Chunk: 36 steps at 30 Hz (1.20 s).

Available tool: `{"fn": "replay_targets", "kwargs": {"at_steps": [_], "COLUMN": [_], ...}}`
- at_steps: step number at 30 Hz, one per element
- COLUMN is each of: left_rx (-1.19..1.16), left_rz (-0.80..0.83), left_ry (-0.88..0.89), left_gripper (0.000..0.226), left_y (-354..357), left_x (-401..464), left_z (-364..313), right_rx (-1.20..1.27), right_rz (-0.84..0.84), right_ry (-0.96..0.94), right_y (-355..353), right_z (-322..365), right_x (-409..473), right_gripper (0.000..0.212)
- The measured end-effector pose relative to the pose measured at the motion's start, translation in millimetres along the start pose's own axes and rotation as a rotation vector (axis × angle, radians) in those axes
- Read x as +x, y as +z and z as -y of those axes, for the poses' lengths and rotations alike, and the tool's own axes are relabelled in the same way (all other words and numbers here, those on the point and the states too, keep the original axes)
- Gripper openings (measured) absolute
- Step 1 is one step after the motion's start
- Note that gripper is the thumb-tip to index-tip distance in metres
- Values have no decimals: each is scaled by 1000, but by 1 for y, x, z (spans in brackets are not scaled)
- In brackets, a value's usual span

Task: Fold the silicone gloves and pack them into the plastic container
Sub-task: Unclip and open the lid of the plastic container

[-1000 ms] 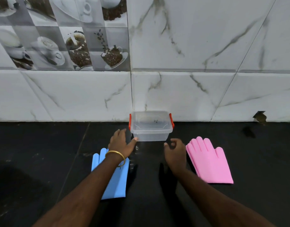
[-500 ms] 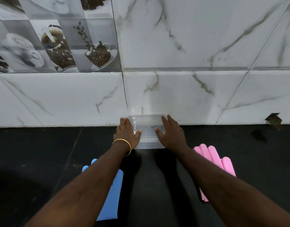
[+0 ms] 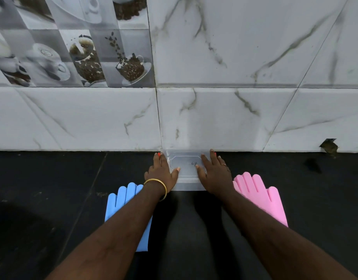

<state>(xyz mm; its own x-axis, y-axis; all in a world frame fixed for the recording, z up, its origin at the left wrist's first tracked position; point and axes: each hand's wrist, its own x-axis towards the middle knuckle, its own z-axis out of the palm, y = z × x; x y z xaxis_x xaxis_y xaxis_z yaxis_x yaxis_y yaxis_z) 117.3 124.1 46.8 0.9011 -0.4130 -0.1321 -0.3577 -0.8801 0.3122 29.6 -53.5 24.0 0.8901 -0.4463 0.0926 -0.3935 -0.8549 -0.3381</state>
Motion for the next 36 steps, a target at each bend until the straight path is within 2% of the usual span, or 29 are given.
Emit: {"fn": "replay_targets", "kwargs": {"at_steps": [6, 12, 18, 21, 25, 31, 36], "left_rx": [7, 33, 34, -15, -92, -271, -287], "left_rz": [27, 31, 7, 9, 19, -48, -46], "left_ry": [-17, 0, -12, -2, 16, 25, -51], "left_gripper": [86, 86, 85, 86, 87, 70, 49], "left_y": [15, 22, 31, 31, 30, 23, 7], "left_x": [-18, -66, -98, -102, -108, -118, -114], "left_z": [-3, -3, 0, 1, 2, 8, 14], "right_rx": [2, 6, -60, -126, -93, -44, -70], "right_rz": [82, 54, 100, 51, -23, 54, 59], "right_ry": [23, 21, 13, 4, -80, -142, -157], "right_y": [5, 1, -8, -15, -14, 10, 17], "right_z": [-10, -13, -13, 0, 28, 55, 53], "right_x": [-19, -70, -97, -94, -83, -77, -79], "right_gripper": [61, 61, 62, 64, 71, 69, 74]}}
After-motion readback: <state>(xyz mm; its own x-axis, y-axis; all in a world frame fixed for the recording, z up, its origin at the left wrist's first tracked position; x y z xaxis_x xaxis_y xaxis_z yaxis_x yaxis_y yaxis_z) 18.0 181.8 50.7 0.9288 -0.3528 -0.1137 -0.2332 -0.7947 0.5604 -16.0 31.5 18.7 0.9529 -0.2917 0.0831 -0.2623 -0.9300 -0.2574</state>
